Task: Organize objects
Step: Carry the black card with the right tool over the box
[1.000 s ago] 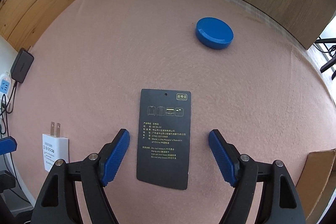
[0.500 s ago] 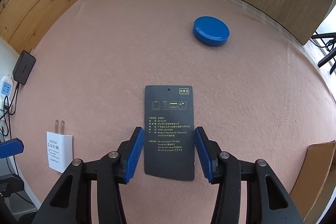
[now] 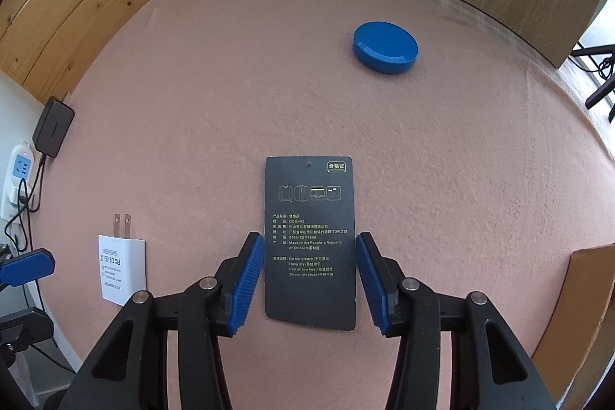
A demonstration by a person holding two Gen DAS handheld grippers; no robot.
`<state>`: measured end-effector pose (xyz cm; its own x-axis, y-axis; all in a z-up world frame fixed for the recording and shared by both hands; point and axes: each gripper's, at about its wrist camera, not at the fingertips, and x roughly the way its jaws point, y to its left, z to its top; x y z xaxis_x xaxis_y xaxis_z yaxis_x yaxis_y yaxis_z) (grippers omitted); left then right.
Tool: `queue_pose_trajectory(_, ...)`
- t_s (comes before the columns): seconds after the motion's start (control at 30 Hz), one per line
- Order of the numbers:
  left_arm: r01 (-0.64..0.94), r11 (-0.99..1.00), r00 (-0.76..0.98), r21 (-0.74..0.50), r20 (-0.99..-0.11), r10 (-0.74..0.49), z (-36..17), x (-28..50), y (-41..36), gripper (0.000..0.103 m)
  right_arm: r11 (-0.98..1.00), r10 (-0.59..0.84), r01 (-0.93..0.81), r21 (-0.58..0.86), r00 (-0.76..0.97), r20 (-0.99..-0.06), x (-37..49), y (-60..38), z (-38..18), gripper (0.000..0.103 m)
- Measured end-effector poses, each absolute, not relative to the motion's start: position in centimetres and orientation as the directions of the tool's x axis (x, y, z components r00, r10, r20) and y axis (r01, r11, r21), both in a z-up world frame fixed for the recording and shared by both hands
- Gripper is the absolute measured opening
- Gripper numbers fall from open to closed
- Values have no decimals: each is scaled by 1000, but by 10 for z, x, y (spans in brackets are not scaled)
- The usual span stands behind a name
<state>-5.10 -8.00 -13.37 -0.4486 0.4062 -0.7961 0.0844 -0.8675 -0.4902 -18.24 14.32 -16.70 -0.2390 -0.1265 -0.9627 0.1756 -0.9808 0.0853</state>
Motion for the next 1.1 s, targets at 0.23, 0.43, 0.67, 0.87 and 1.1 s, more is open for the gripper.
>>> queue_pose_trajectory(0.23,58,-871,-441,-487,-796,415,-133,-58,-68,55,-990,-132,94,108,-303,-944,-169,158,-143,45)
queue_pose_trajectory(0.43,19,-882,-426,-470,-802,418,-129,-65,-50,55,-995,-103,39,95,-367,-925,-124,170,-113,45)
queue_pose_trajectory(0.67,-51,-892,-403,-449,-808,430,-125,-76,-15,55,-997,-60,-23,77,-422,-905,-117,201,-96,45)
queue_pose_trajectory(0.87,-101,-892,-384,-441,-810,444,-121,-84,15,55,-993,-17,-93,66,-451,-892,-97,234,-85,45)
queue_pose_trajectory(1.1,-153,-887,-364,-435,-810,460,-118,-90,51,55,-985,34,-163,50,-475,-879,-76,267,-77,45)
